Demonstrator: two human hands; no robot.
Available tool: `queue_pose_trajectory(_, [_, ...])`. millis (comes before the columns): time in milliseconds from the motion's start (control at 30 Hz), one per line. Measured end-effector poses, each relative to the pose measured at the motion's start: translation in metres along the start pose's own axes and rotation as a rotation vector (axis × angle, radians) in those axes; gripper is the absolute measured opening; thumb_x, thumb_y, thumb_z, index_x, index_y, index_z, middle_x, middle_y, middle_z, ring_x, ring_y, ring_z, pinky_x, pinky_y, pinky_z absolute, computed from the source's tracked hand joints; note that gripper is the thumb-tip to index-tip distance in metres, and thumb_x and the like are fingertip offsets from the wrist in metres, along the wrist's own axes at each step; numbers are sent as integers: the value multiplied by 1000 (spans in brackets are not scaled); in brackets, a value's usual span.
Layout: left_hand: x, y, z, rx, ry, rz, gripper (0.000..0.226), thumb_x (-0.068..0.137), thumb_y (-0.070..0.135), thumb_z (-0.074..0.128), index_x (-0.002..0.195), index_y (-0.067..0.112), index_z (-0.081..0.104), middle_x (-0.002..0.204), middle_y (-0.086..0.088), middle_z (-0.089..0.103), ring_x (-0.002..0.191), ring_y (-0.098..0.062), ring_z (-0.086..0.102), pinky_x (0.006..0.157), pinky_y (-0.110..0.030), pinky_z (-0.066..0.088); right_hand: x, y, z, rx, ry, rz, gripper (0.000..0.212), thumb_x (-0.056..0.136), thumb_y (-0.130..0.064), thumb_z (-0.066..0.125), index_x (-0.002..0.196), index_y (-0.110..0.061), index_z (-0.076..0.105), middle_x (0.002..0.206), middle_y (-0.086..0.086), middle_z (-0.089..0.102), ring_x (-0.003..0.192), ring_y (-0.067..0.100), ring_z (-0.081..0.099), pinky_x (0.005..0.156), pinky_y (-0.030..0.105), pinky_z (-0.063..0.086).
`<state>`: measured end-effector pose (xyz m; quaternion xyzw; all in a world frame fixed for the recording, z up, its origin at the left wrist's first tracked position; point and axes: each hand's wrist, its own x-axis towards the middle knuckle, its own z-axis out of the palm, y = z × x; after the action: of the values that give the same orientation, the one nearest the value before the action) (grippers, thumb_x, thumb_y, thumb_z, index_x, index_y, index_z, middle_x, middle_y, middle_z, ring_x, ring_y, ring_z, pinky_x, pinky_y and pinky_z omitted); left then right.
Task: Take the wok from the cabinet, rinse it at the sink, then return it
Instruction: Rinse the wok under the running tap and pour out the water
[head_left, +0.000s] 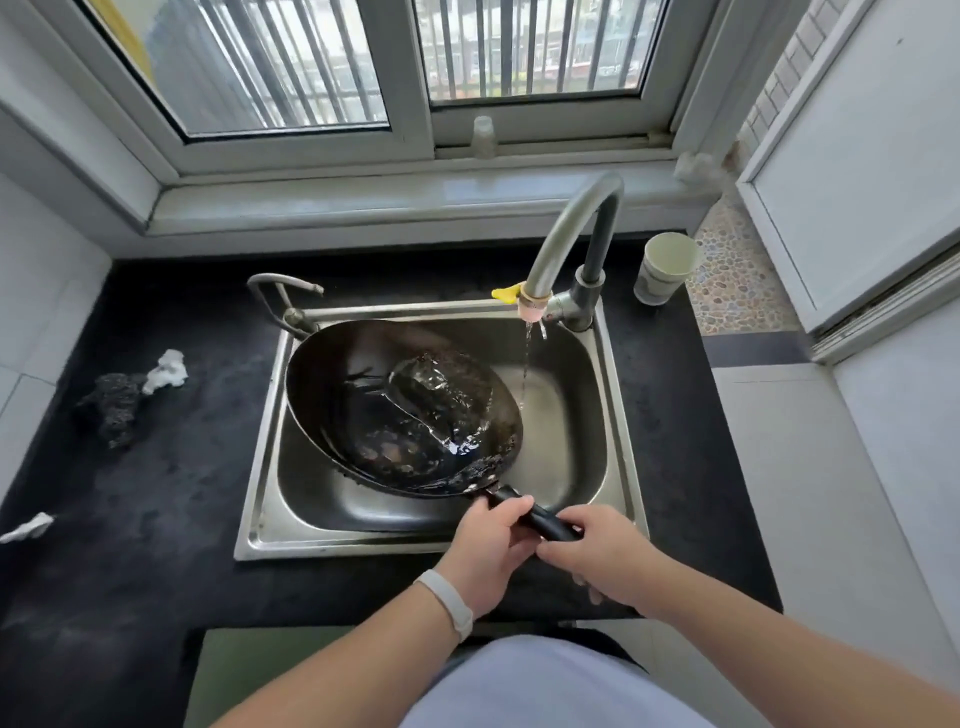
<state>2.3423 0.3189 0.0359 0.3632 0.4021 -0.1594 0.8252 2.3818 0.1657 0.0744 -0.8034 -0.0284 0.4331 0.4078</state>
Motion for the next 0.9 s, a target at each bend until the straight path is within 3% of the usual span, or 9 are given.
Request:
queue_pose_trajectory(67, [-2, 1, -11, -5, -10, -21, 16, 91, 5, 63, 105, 8, 56, 83, -12, 71, 79, -26, 73, 64, -33, 57, -3, -2, 10, 65, 7, 29, 4, 85, -23, 70, 89, -22, 70, 47, -2, 53, 33, 14, 47, 38, 25, 43])
queue_pose_trajectory(133, [-4, 2, -22, 7, -73, -29, 19, 90, 7, 65, 106, 9, 56, 84, -11, 72, 82, -26, 73, 66, -33, 57, -7, -3, 21, 127, -6, 55, 14, 83, -25, 68, 96, -19, 72, 47, -2, 54, 36, 18, 48, 40, 29, 43])
queue_pose_trajectory(300, [-9, 1, -49, -120, -247, -57, 16, 89, -1, 63, 102, 7, 57, 99, -17, 69, 93, -25, 72, 77, -34, 59, -15, -2, 48, 297, 2, 117, 14, 81, -28, 68, 91, -18, 72, 48, 1, 54, 35, 16, 44, 37, 25, 35])
queue_pose_trajectory(400, [-13, 8, -64, -240, -337, -116, 30, 86, -6, 57, 114, 4, 52, 110, -20, 69, 100, -29, 71, 81, -36, 59, -20, -7, 61, 371, -1, 141, 15, 80, -29, 68, 89, -16, 69, 51, 4, 53, 37, 17, 42, 37, 24, 33])
queue_pose_trajectory(500, [-17, 15, -70, -213, -377, -105, 43, 85, -3, 57, 127, 2, 49, 103, -18, 68, 97, -29, 69, 83, -36, 58, -23, -12, 70, 422, -10, 146, 20, 81, -26, 68, 93, -9, 65, 51, 5, 51, 37, 17, 40, 37, 23, 31])
queue_pose_trajectory(633, [-19, 15, -74, -130, -334, -33, 24, 93, -6, 52, 116, 3, 52, 96, -15, 68, 92, -25, 68, 81, -34, 58, -27, -19, 78, 469, -38, 128, 10, 84, -21, 67, 87, -13, 62, 53, 5, 50, 37, 16, 39, 36, 25, 32])
queue_pose_trajectory(767, [-23, 19, -75, -24, -316, 20, 14, 95, -8, 51, 104, 2, 52, 97, -15, 67, 89, -24, 70, 79, -30, 58, -35, -28, 80, 343, 5, 67, 9, 90, -21, 63, 84, -15, 60, 60, 6, 51, 40, 18, 42, 39, 28, 35])
queue_pose_trajectory(900, [-25, 23, -59, -11, -263, 57, 9, 95, -8, 54, 97, 2, 52, 92, -16, 62, 87, -23, 67, 79, -29, 59, -36, -44, 67, 14, 81, 73, 9, 96, -27, 56, 93, -23, 63, 67, 2, 53, 50, 16, 50, 46, 29, 45])
